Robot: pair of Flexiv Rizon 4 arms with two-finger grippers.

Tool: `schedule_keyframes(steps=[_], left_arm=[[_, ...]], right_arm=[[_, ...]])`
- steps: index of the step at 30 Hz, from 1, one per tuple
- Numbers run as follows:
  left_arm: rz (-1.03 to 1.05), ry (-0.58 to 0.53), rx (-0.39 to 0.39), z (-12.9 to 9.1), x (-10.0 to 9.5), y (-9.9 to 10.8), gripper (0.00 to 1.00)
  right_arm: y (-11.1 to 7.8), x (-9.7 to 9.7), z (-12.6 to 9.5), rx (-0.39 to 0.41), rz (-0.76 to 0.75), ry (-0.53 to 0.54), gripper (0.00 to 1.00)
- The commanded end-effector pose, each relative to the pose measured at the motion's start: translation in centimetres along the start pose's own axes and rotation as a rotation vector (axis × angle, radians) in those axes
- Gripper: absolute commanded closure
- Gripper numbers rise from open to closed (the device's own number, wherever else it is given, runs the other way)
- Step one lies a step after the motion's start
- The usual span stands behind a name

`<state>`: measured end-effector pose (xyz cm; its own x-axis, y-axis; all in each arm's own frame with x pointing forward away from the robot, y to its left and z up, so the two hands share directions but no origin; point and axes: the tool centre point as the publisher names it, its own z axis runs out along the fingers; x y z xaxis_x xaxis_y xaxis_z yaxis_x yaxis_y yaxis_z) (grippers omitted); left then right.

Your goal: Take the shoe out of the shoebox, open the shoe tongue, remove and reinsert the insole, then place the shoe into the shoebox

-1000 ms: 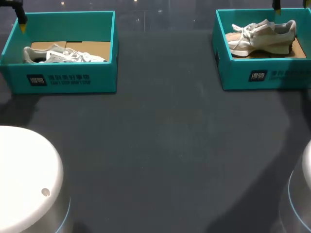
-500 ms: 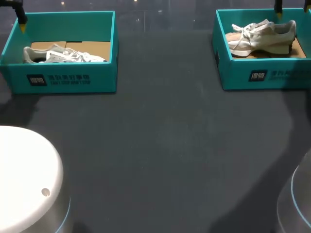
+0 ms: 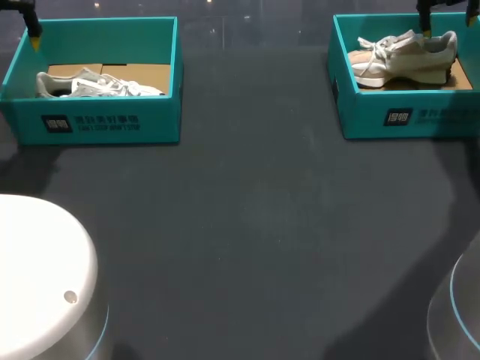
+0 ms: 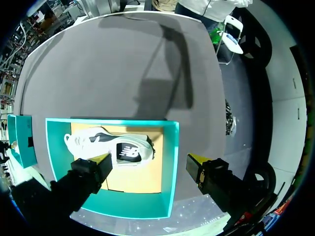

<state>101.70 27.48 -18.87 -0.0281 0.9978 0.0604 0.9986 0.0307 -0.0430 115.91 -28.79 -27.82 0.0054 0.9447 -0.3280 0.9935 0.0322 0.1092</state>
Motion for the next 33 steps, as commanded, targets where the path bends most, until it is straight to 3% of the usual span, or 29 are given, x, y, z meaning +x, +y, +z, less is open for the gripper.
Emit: schedule_keyframes(steps=[1, 16, 22, 30, 33], left_arm=[[0.001, 0.001, -0.003, 0.0, 0.0, -0.1, 0.00], [0.001, 0.001, -0.003, 0.0, 0.0, -0.1, 0.00], [0.001, 0.001, -0.003, 0.0, 0.0, -0.1, 0.00], [0.001, 0.001, -0.003, 0.0, 0.0, -0.1, 0.00], [0.001, 0.001, -0.003, 0.0, 0.0, -0.1, 0.00]], right_arm=[[0.8, -0.7, 1.9, 0.026, 0.013, 0.029, 0.00], [1.7, -1.0, 5.4, 0.104, 0.059, 0.064, 0.00], [1.5, -1.4, 6.9, 0.137, 0.079, 0.086, 0.11], [1.2, -1.4, 8.3, 0.168, 0.090, 0.116, 0.16], [1.0, -1.3, 8.6, 0.177, 0.090, 0.126, 0.28]])
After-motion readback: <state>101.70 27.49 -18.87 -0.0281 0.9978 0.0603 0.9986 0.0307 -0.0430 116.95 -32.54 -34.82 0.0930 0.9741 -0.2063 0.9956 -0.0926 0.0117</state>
